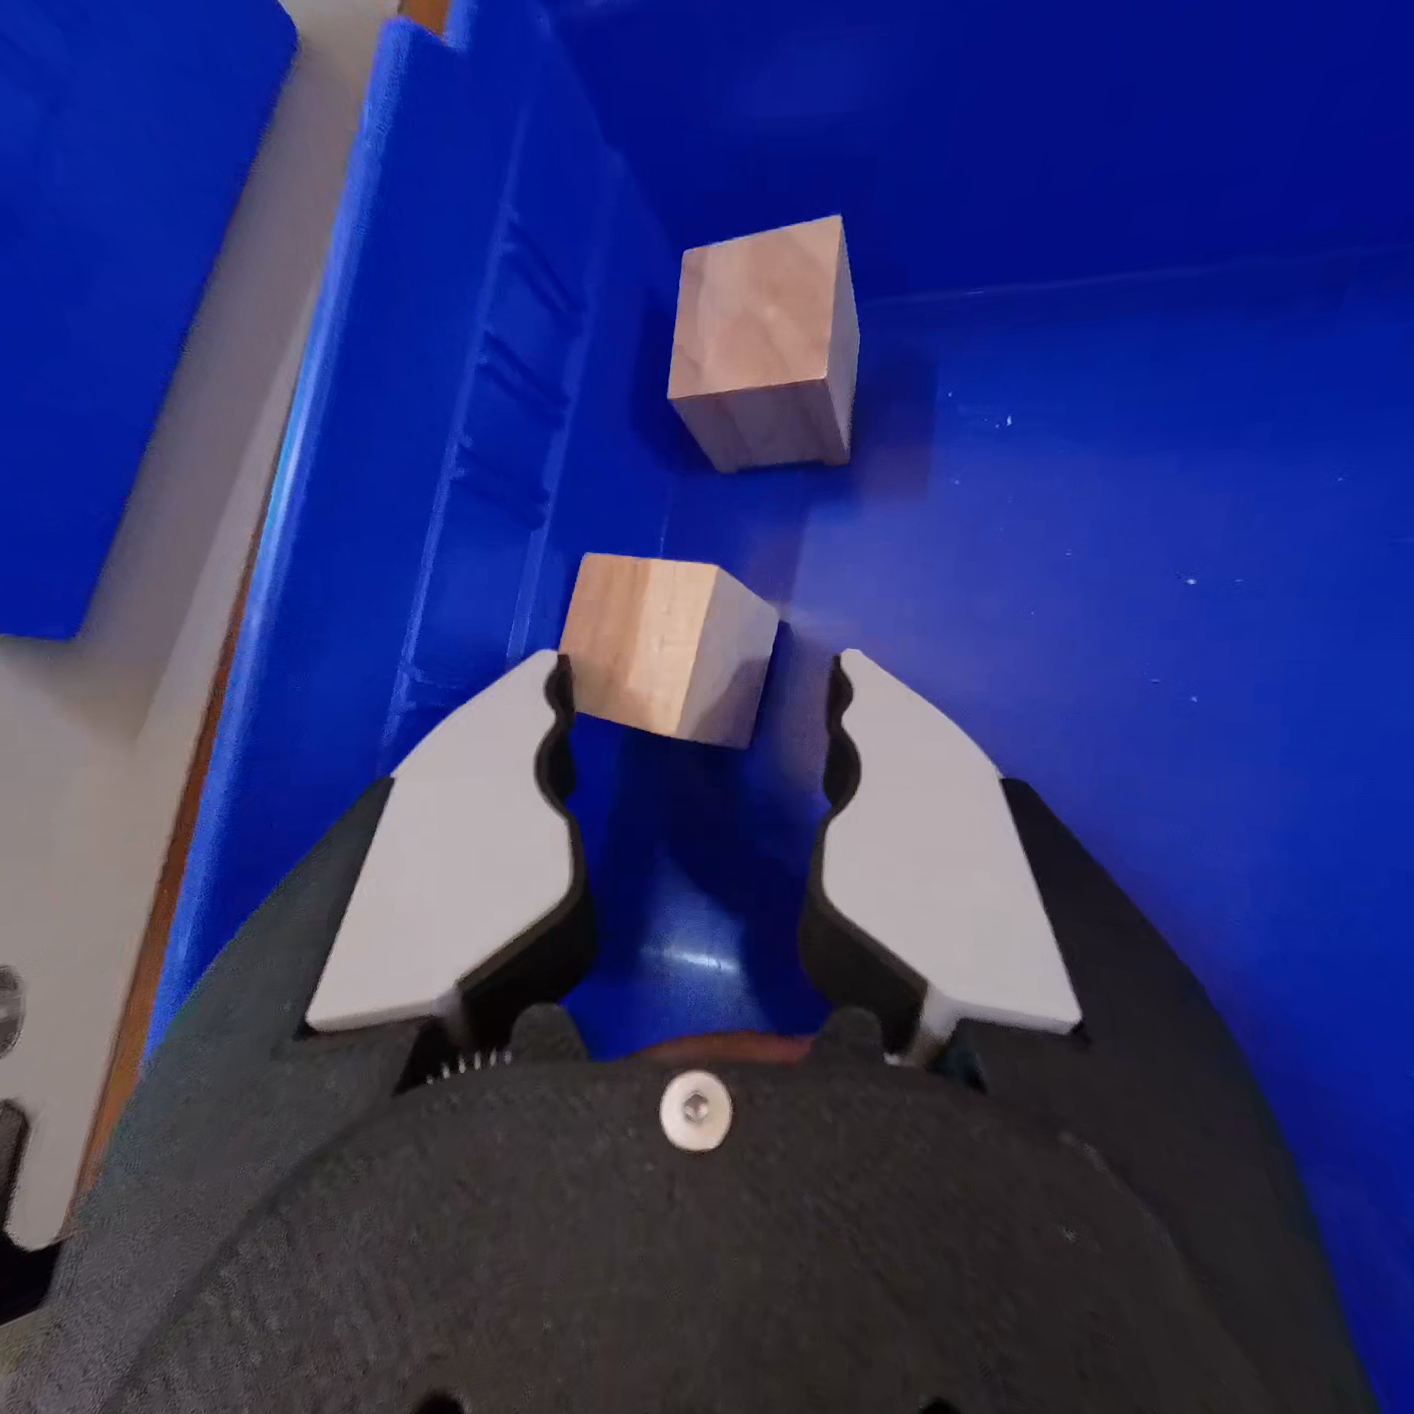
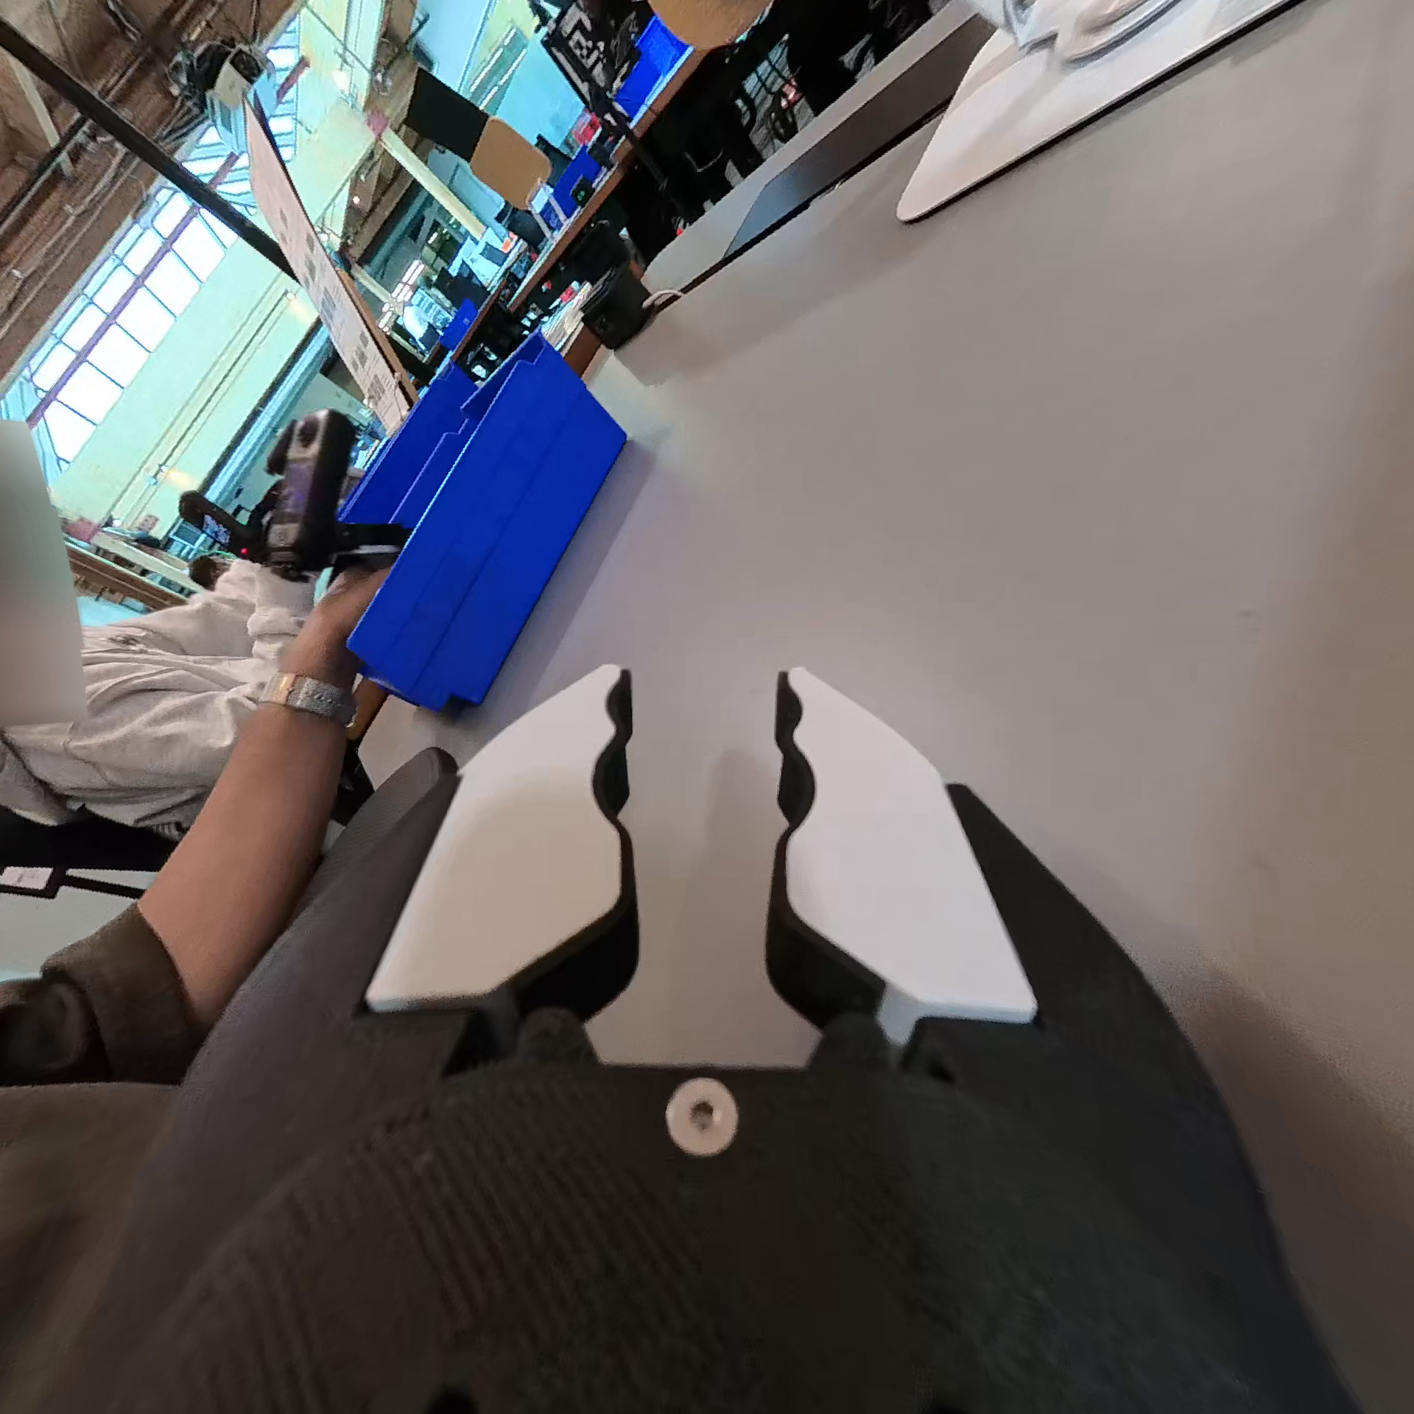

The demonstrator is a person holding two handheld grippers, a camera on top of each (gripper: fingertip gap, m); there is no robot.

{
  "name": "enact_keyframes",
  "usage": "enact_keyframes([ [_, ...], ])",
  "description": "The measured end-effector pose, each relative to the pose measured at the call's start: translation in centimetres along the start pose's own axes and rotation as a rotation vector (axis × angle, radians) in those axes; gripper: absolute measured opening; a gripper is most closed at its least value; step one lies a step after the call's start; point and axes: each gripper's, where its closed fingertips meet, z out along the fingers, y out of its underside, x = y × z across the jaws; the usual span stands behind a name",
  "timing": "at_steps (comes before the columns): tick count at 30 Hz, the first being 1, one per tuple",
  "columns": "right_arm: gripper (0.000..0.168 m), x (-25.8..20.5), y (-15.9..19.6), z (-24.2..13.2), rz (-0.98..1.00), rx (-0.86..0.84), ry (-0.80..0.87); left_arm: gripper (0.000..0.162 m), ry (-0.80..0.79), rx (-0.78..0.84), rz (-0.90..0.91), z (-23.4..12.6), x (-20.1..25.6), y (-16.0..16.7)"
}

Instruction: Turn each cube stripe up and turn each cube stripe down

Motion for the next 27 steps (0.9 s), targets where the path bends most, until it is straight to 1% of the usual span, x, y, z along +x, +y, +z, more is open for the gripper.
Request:
enact_keyframes([
  [1, 0.036, -0.2, 0.0, 0.0, 0.007, 0.0, -0.01, 0.066, -0.027, -0.011, 0.02, 0.1, -0.1, 0.0],
  [3, 0.036, -0.4, 0.0, -0.1, 0.028, 0.004, -0.026, 0.074, -0.049, -0.045, 0.053, 0.2, 0.3, 0.2],
  [5, 0.037, -0.4, -0.2, -0.3, 0.05, 0.01, -0.037, 0.074, -0.042, -0.064, 0.092, -0.1, 1.0, 0.3],
  [7, 0.037, -0.4, -0.5, -0.5, 0.065, 0.016, -0.044, 0.074, 0.015, -0.072, 0.109, -0.7, 2.0, 0.3],
  [10, 0.037, -0.2, -0.7, -0.7, 0.071, 0.02, -0.05, 0.075, 0.165, -0.063, 0.13, -2.1, 4.0, 0.0],
  [11, 0.037, -0.3, -0.7, -0.7, 0.069, 0.018, -0.053, 0.075, 0.193, -0.045, 0.122, -2.5, 4.4, -0.3],
  [15, 0.037, -0.6, -0.6, -0.7, 0.044, 0.0, -0.071, 0.072, 0.099, 0.07, 0.059, -2.7, 2.1, -2.4],
  [16, 0.037, -0.7, -0.6, -0.6, 0.036, -0.004, -0.074, 0.071, 0.088, 0.077, 0.041, -2.5, 1.8, -2.4],
  [20, 0.037, -0.8, 0.1, -0.3, 0.022, -0.035, -0.087, 0.078, 0.046, 0.005, 0.049, -0.6, 1.0, -0.7],
  [23, 0.037, -1.0, 0.7, 0.1, 0.026, -0.059, -0.096, 0.074, 0.072, -0.035, 0.04, 0.9, 1.7, 0.4],
  [25, 0.037, -1.1, 1.0, 0.2, 0.028, -0.068, -0.099, 0.062, 0.112, -0.006, 0.01, 1.1, 2.2, 0.1],
  [27, 0.037, -1.1, 1.2, 0.3, 0.026, -0.074, -0.099, 0.058, 0.134, -0.009, 0.005, 1.0, 2.2, 0.0],
])
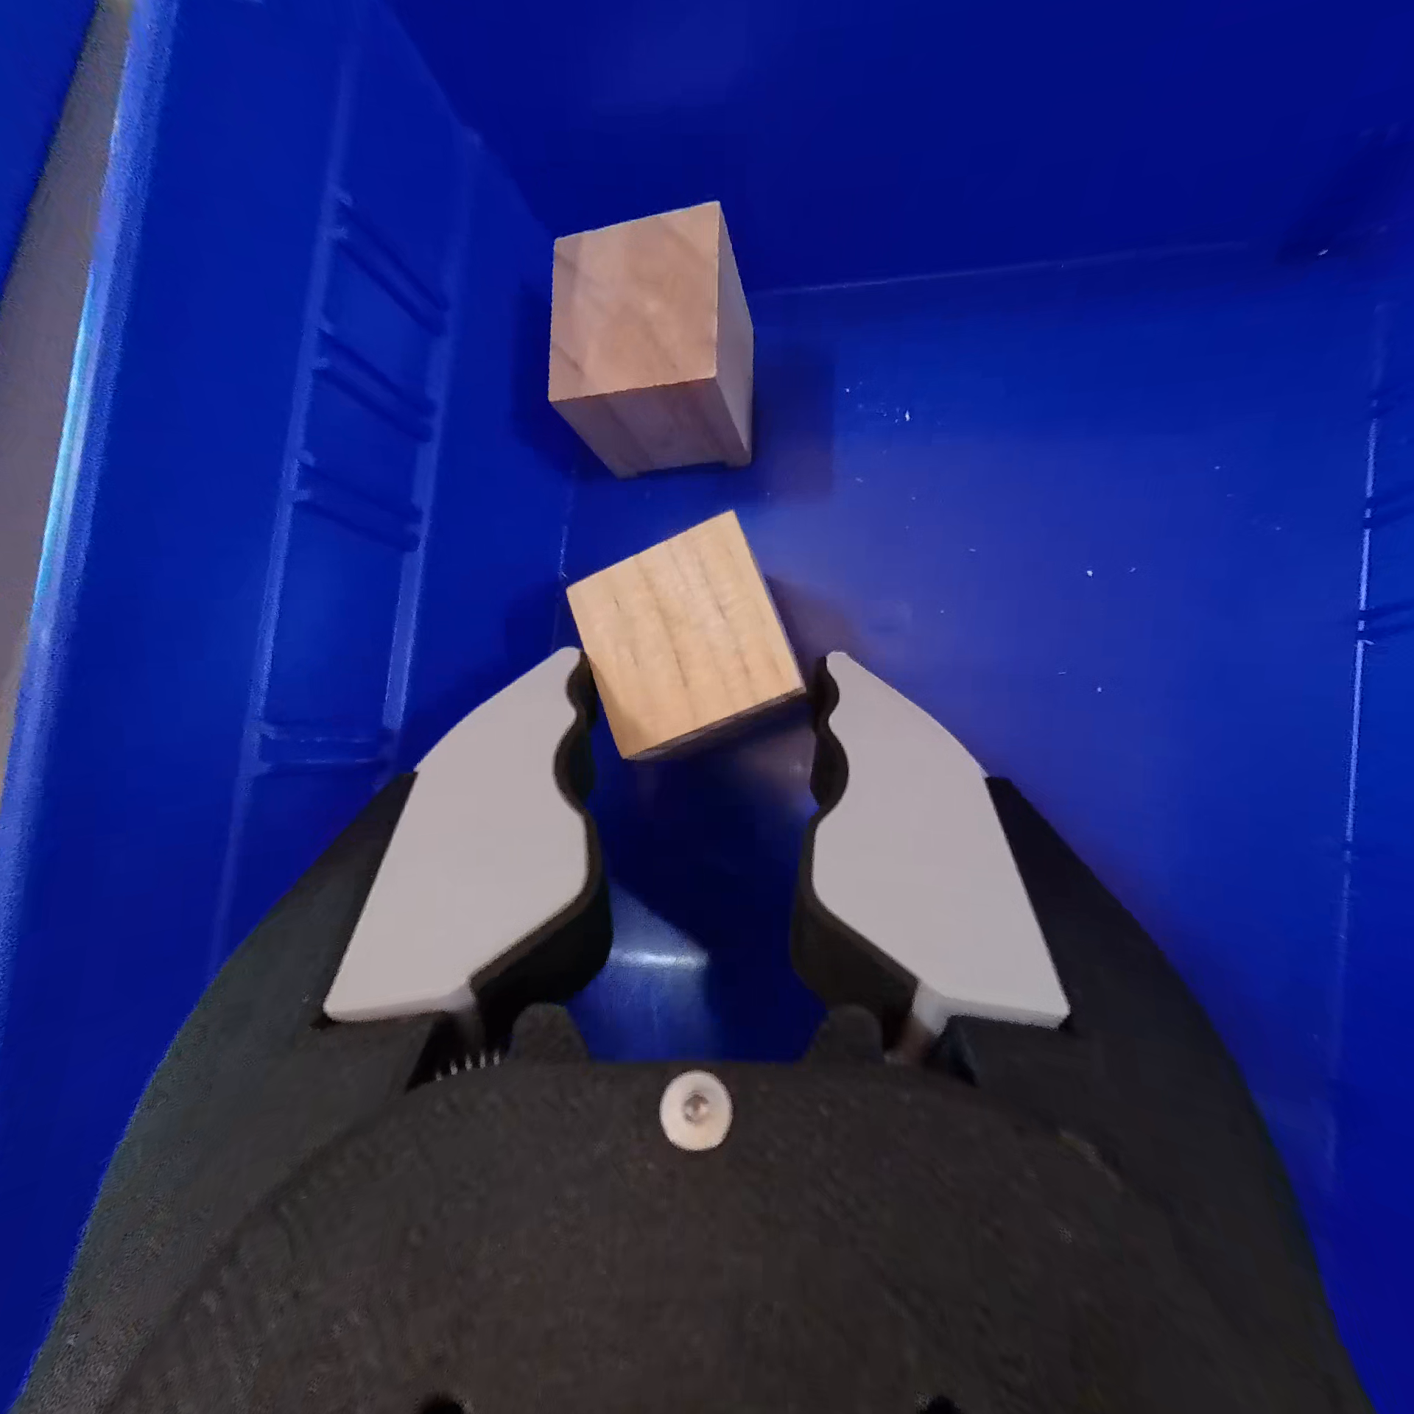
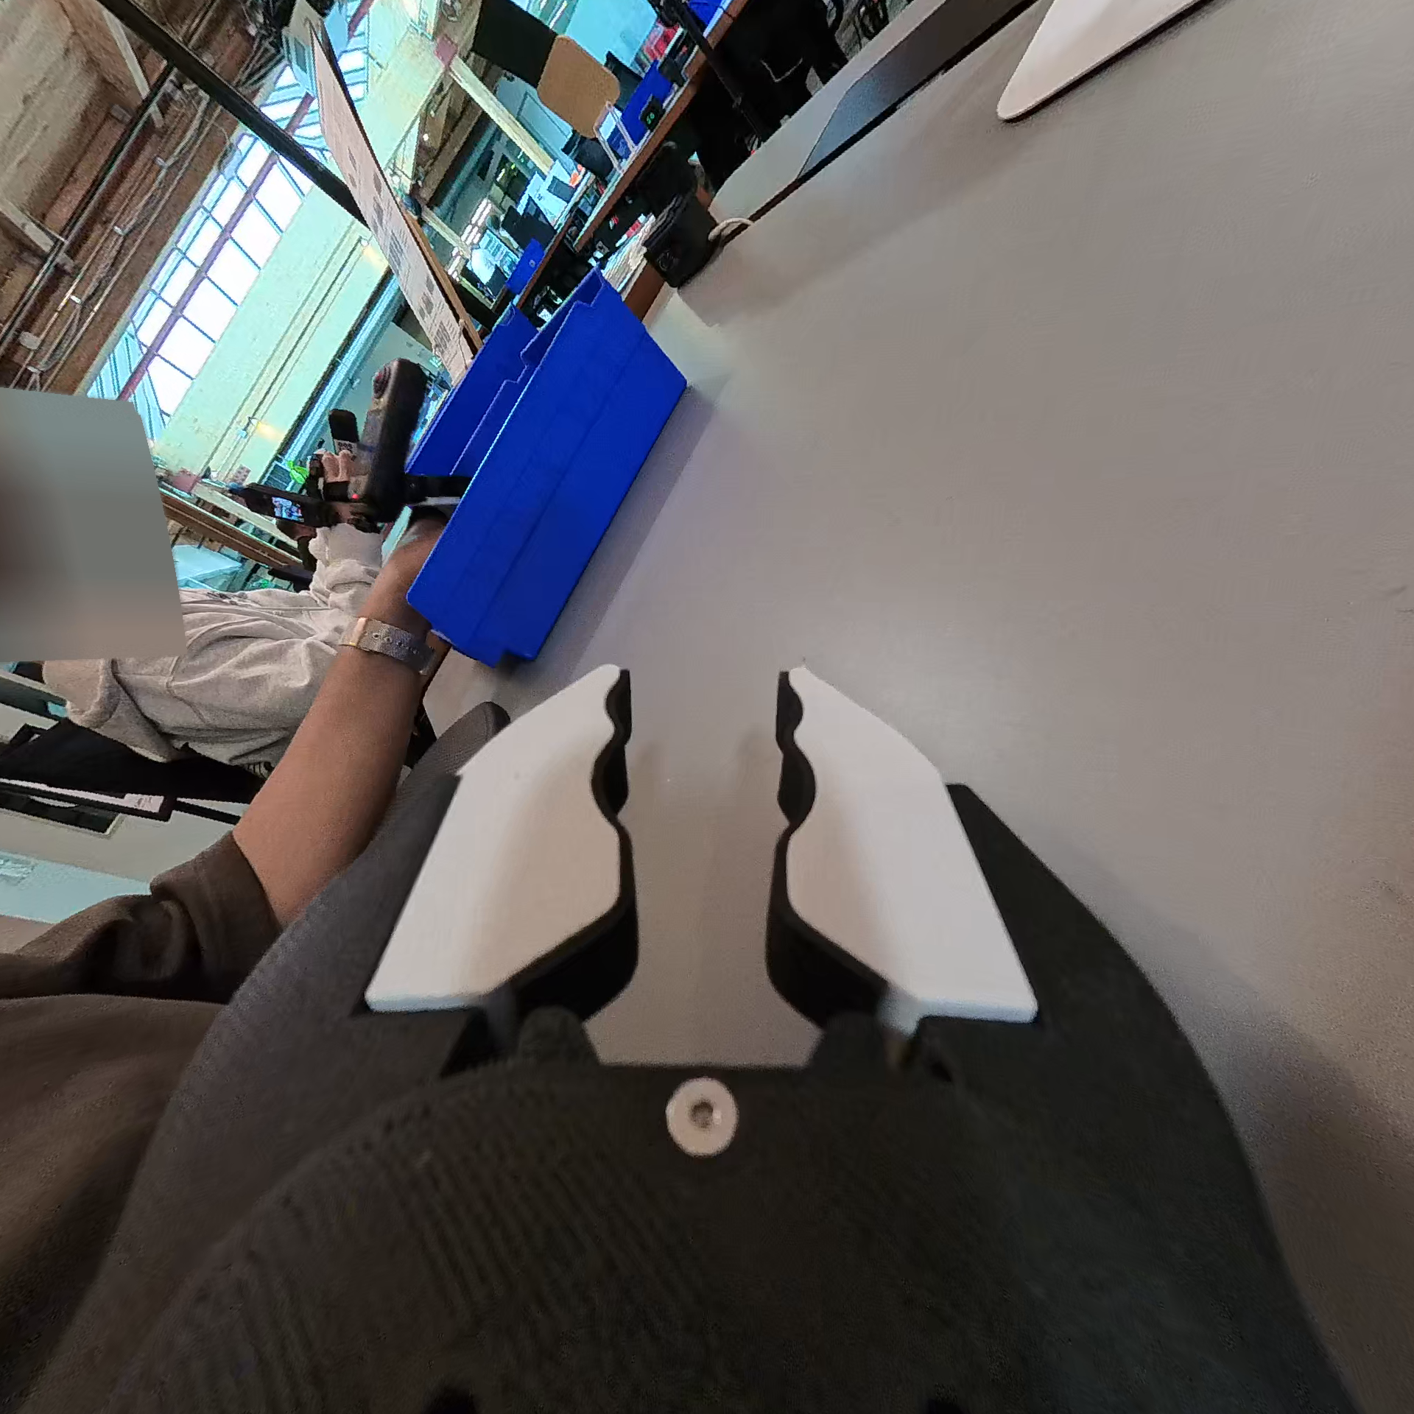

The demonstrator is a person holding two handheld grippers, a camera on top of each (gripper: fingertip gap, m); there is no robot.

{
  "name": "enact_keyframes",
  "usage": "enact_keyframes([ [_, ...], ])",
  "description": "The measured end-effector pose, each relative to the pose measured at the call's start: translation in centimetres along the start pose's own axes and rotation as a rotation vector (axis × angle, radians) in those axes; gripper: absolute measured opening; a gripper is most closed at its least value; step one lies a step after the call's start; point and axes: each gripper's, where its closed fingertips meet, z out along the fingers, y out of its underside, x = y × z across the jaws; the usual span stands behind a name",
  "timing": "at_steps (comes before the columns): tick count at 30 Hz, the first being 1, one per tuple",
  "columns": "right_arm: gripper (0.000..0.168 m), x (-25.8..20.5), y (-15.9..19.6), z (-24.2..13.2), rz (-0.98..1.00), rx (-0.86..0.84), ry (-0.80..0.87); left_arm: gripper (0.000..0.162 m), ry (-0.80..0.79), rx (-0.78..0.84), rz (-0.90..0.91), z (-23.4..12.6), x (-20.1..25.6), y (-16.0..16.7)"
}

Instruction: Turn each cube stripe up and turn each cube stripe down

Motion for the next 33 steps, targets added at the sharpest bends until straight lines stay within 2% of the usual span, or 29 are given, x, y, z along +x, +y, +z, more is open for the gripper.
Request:
enact_keyframes([
  [4, 0.037, 0.0, 0.1, 0.1, 0.006, -0.002, -0.003, 0.054, 0.093, 0.094, -0.079, -2.1, 0.3, -2.0],
  [8, 0.037, 0.0, 0.0, 0.0, 0.001, -0.001, -0.003, 0.05, 0.286, 0.318, -0.202, -6.7, 1.8, -6.4],
  [12, 0.037, -0.2, -0.2, -0.2, -0.016, -0.001, -0.004, 0.049, 0.48, 0.538, -0.228, -11.6, 4.7, -10.0],
  [15, 0.037, -0.3, -0.5, -0.5, -0.047, 0.005, 0.002, 0.05, 0.813, 0.712, -0.318, -17.3, 8.5, -12.6],
  [18, 0.037, -0.6, -0.8, -0.7, -0.081, 0.012, -0.002, 0.049, 1.291, 0.788, -0.423, -23.5, 13.1, -13.8],
  [21, 0.04, -1.2, -1.4, -1.0, -0.114, 0.043, -0.014, 0.049, 1.737, 0.707, -0.53, -28.1, 17.7, -13.6],
  [23, 0.051, -1.1, -2.2, -1.4, -0.163, 0.085, 0.027, 0.049, 1.905, 0.586, -0.589, -29.5, 21.3, -13.0],
  [26, 0.064, -0.7, -3.7, -2.3, -0.318, 0.152, 0.13, 0.049, 2.052, 0.394, -0.609, -30.8, 27.5, -11.1],
  [30, 0.067, -1.3, -5.9, -3.9, -0.528, 0.275, 0.227, 0.049, 2.177, 0.155, -0.588, -32.6, 35.3, -7.1],
  [33, 0.067, -2.3, -7.0, -5.0, -0.629, 0.366, 0.266, 0.049, 2.221, 0.009, -0.67, -33.0, 39.0, -4.8],
])
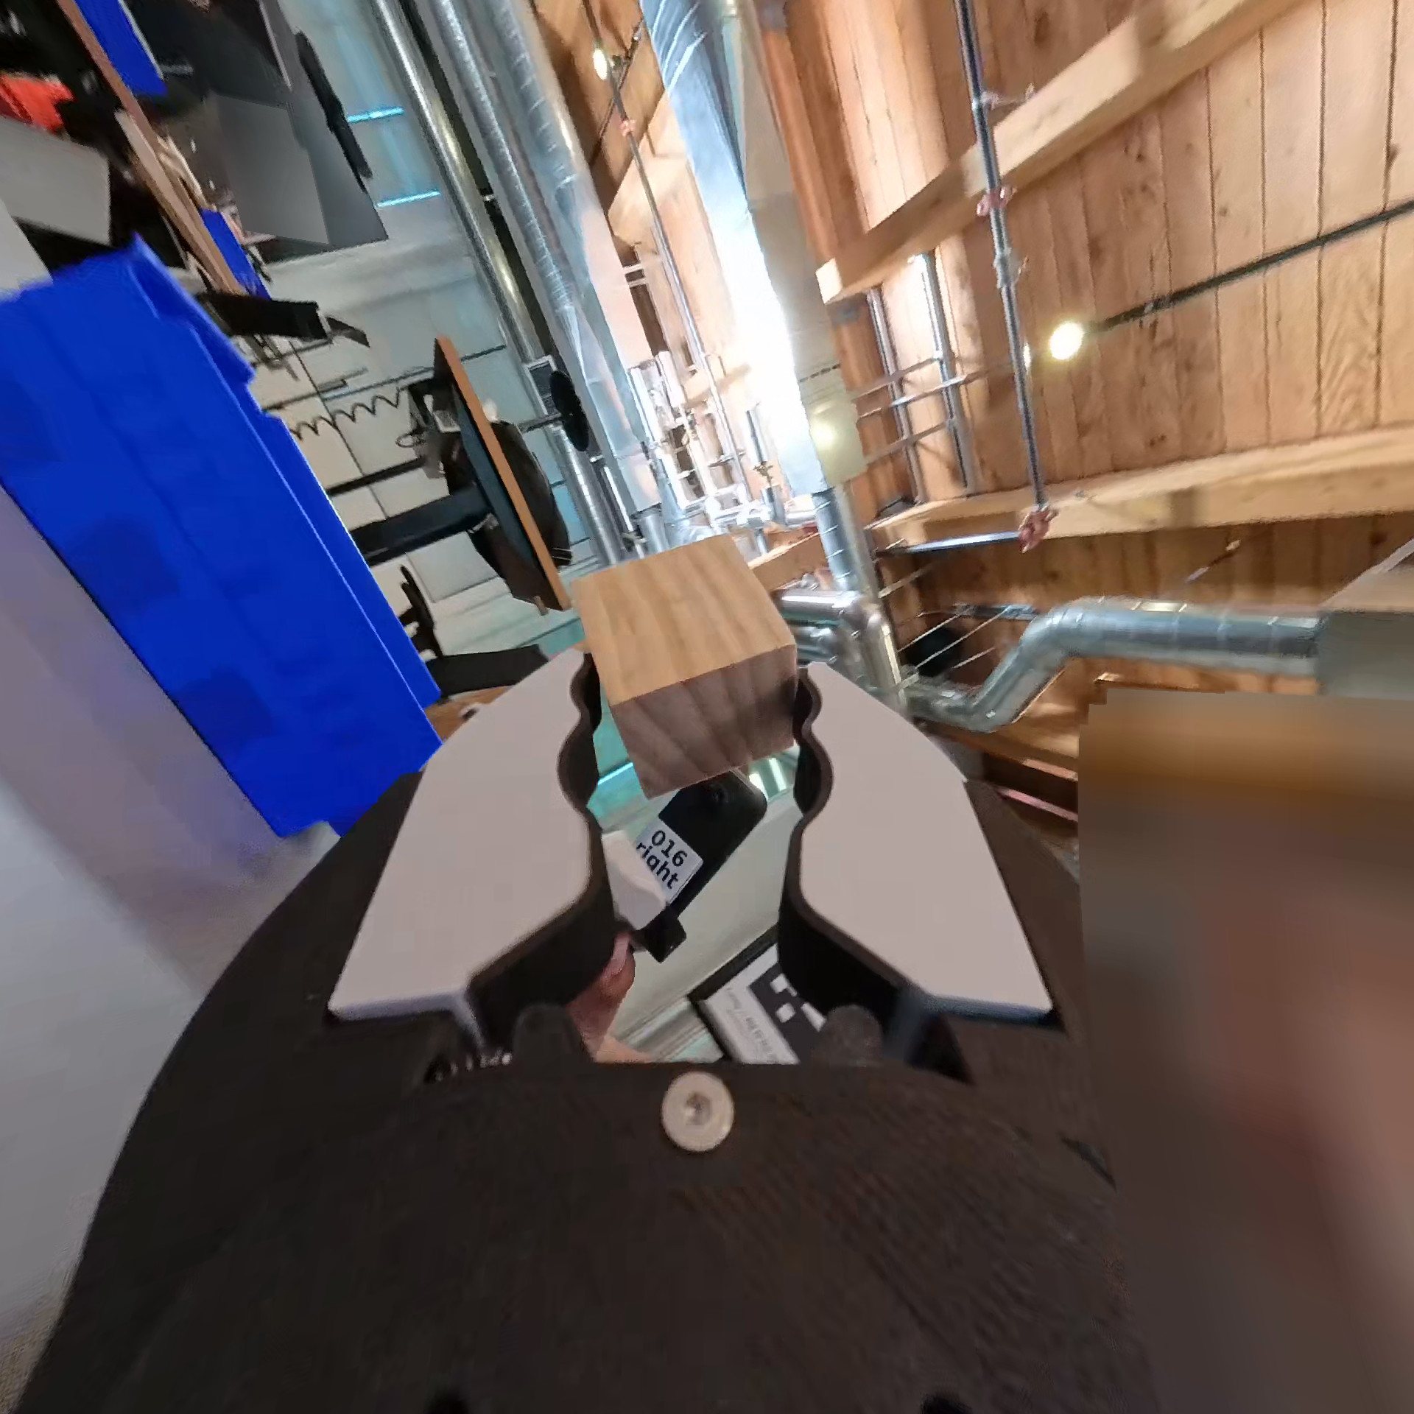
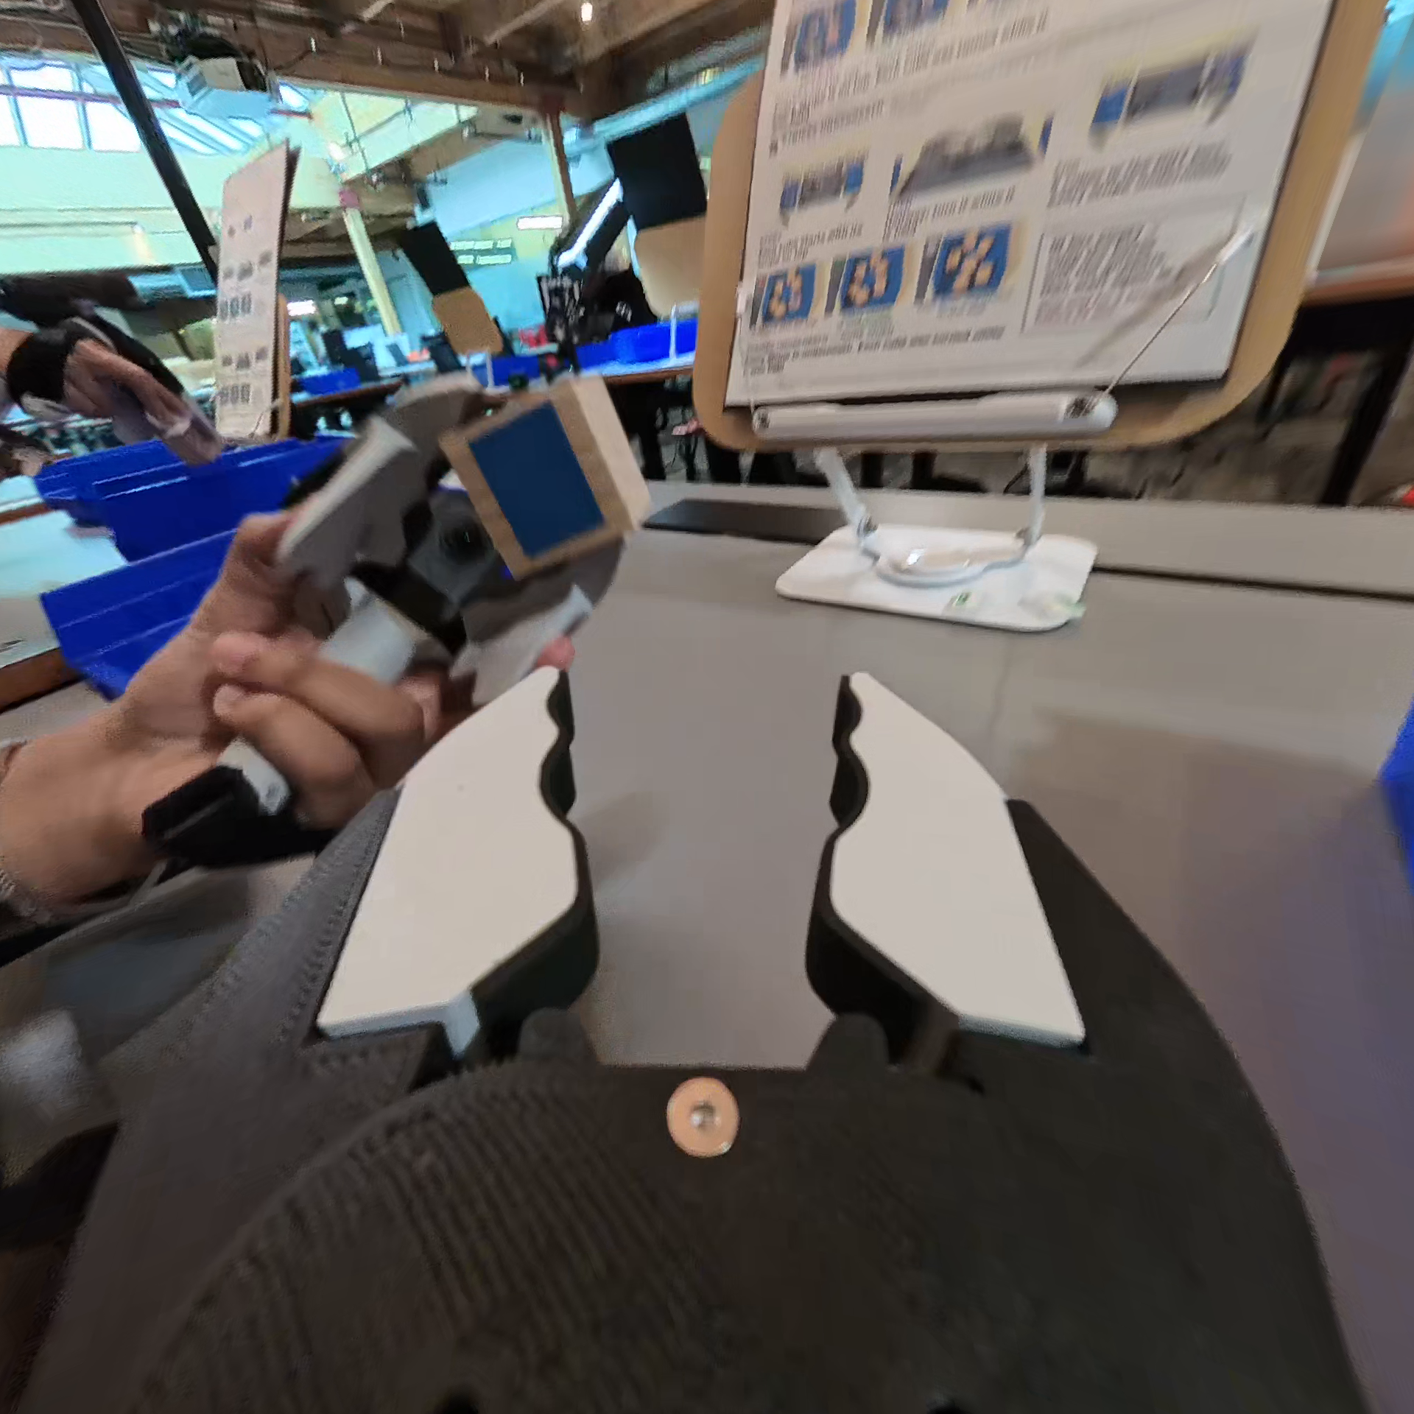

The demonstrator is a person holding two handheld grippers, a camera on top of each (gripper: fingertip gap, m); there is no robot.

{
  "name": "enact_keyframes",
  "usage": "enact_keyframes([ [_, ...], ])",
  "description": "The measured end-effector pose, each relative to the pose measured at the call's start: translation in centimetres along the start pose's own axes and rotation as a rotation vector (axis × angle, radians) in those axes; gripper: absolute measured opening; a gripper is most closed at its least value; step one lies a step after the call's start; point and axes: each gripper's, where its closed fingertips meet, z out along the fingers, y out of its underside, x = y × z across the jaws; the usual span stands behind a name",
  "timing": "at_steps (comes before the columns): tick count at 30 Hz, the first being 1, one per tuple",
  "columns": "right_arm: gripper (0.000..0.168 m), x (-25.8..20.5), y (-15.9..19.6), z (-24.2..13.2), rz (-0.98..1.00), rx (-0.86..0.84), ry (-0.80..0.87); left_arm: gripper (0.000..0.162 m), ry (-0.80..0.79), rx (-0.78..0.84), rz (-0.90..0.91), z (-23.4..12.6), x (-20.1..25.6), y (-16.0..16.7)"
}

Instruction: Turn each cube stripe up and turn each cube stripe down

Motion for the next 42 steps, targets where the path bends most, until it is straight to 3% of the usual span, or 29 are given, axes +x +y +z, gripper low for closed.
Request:
enact_keyframes([
  [5, 0.066, -1.0, -2.3, -1.1, -0.154, 0.125, 0.025, 0.049, 0.013, 0.033, -0.071, 1.1, -1.1, 2.0],
  [16, 0.059, -2.8, -2.2, -1.1, -0.313, 0.145, 0.024, 0.049, 0.038, -0.018, -0.119, 2.0, -1.1, 4.8],
  [24, 0.043, -3.2, -2.3, -1.2, -0.403, 0.161, 0.04, 0.049, 0.058, -0.055, -0.155, 2.6, -1.1, 6.1],
  [42, 0.042, -2.7, -3.4, -1.5, -0.303, 0.145, 0.016, 0.053, 0.006, -0.042, -0.133, 1.8, -1.9, 5.2],
])
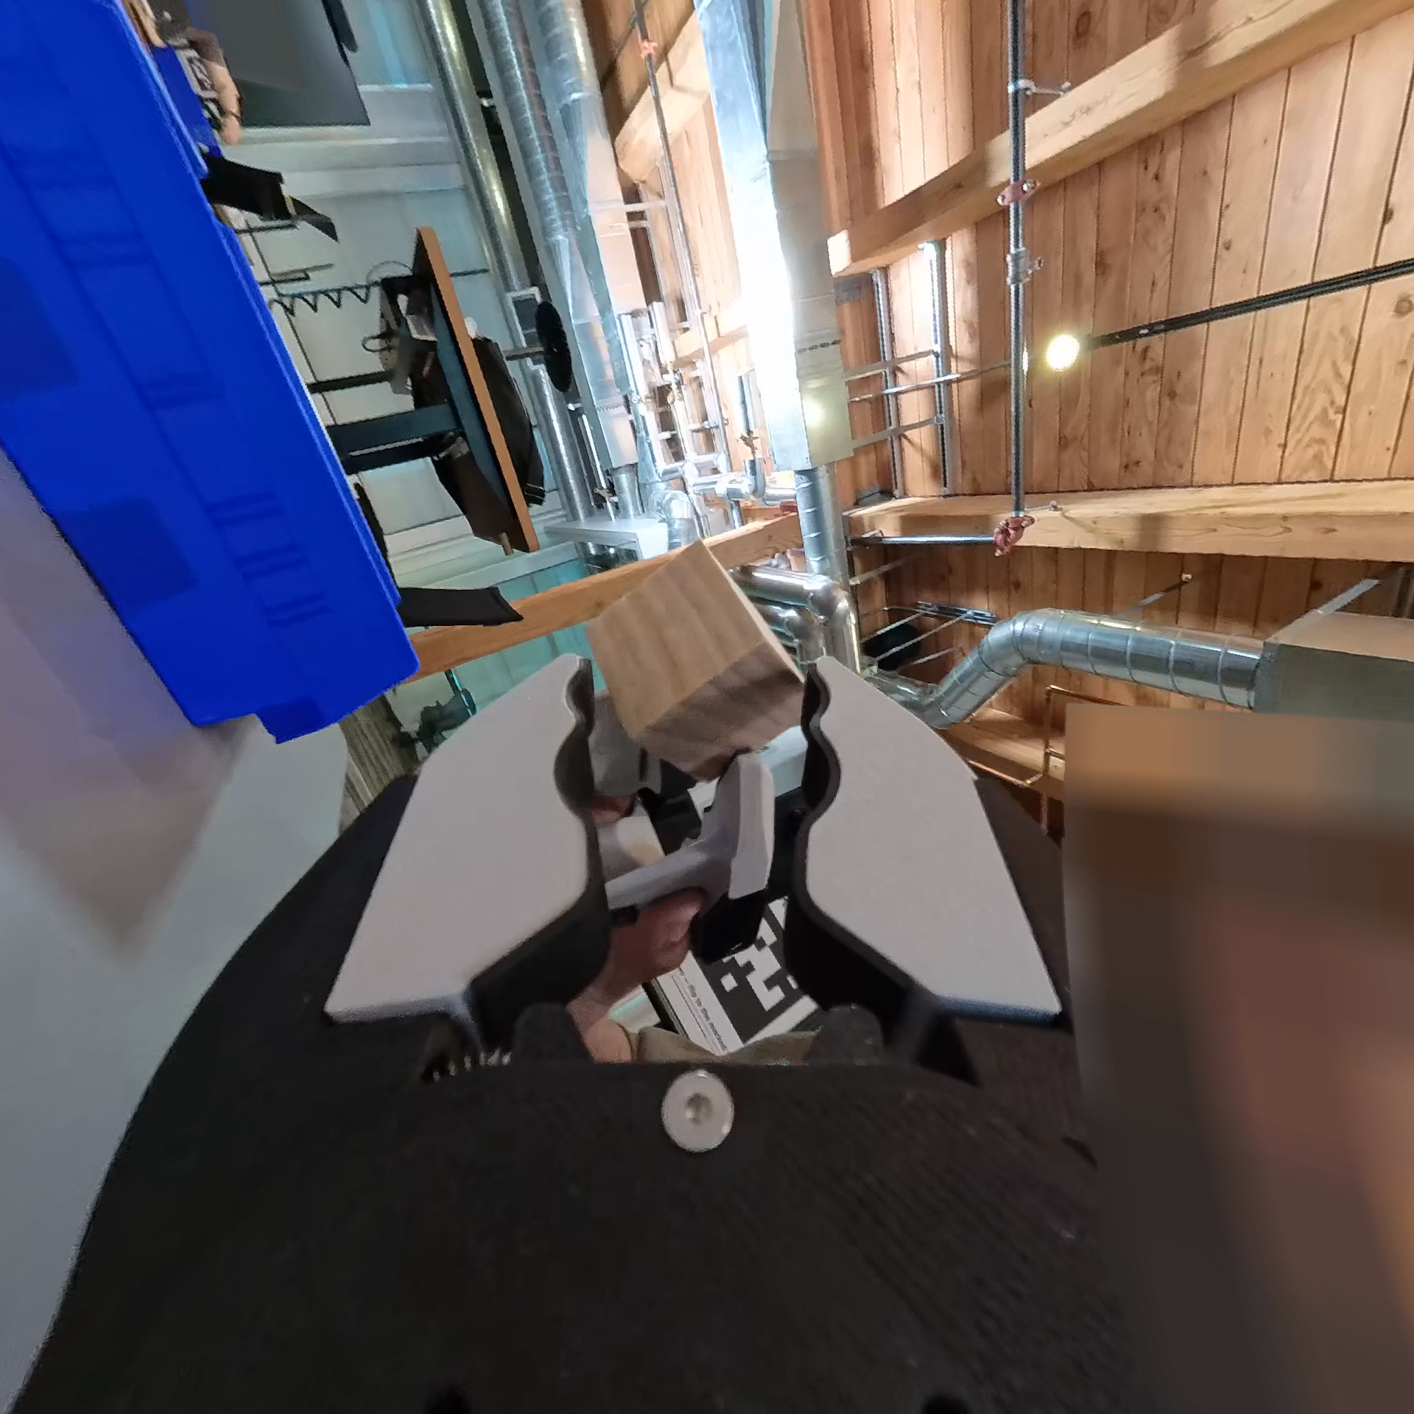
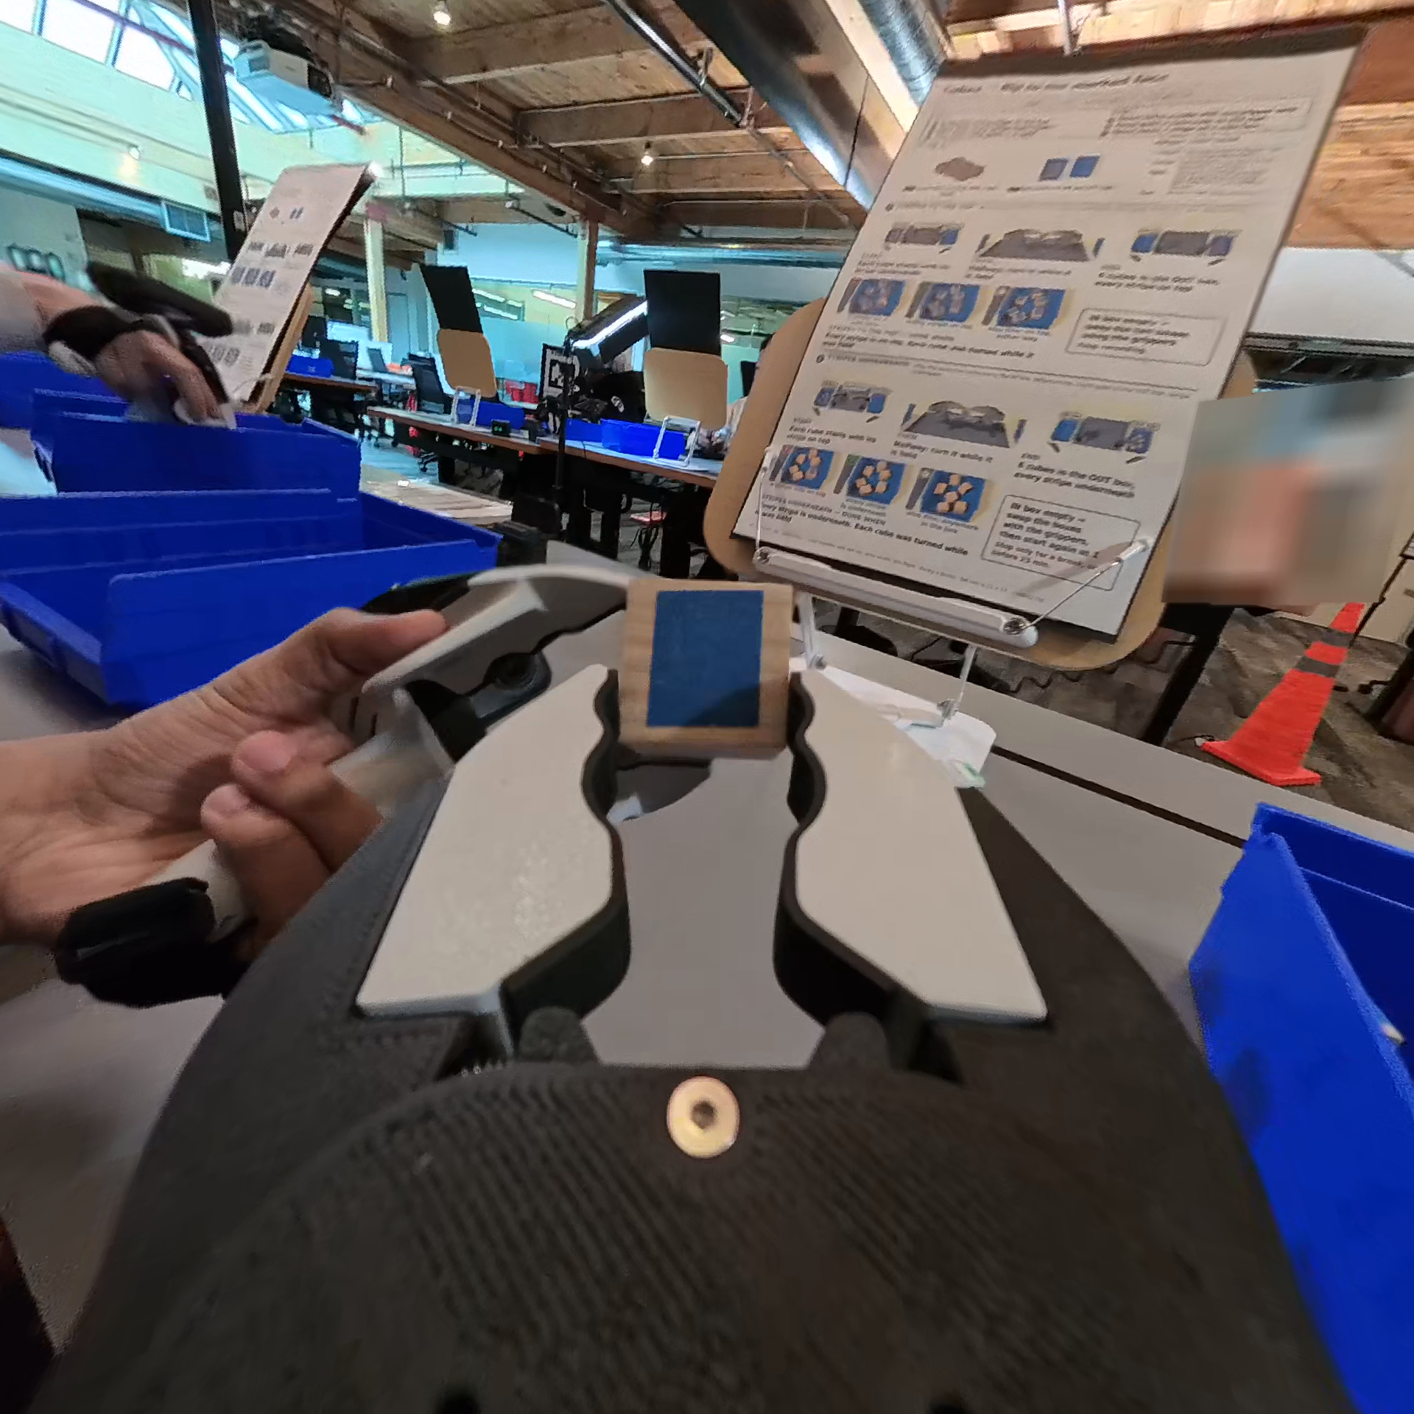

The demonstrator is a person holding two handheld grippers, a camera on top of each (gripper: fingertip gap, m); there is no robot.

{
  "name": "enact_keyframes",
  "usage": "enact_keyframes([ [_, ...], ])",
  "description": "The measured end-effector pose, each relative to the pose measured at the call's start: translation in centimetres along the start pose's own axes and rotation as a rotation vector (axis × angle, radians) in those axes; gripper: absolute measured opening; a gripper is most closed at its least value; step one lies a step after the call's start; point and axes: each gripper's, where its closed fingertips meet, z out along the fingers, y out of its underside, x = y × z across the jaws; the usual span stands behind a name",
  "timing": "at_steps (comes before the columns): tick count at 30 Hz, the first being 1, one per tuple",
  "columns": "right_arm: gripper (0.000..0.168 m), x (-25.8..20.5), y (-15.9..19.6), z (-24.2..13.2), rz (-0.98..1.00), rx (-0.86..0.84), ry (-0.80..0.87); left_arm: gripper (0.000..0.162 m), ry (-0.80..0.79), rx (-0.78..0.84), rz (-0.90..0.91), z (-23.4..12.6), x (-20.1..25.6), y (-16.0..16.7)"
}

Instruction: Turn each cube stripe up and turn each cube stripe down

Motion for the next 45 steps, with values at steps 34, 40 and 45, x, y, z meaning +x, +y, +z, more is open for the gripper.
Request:
enact_keyframes([
  [34, 0.042, 32.0, 9.3, -5.9, 0.372, -0.482, 0.254, 0.042, -0.166, 0.307, 0.211, -10.3, 1.7, -2.5],
  [40, 0.042, 32.3, 8.6, -7.5, 0.381, -0.443, 0.281, 0.042, -0.168, 0.272, 0.2, -9.5, 1.2, -2.4],
  [45, 0.042, 31.1, 8.6, -8.7, 0.374, -0.444, 0.292, 0.041, -0.163, 0.225, 0.171, -8.2, 0.3, -2.4],
])
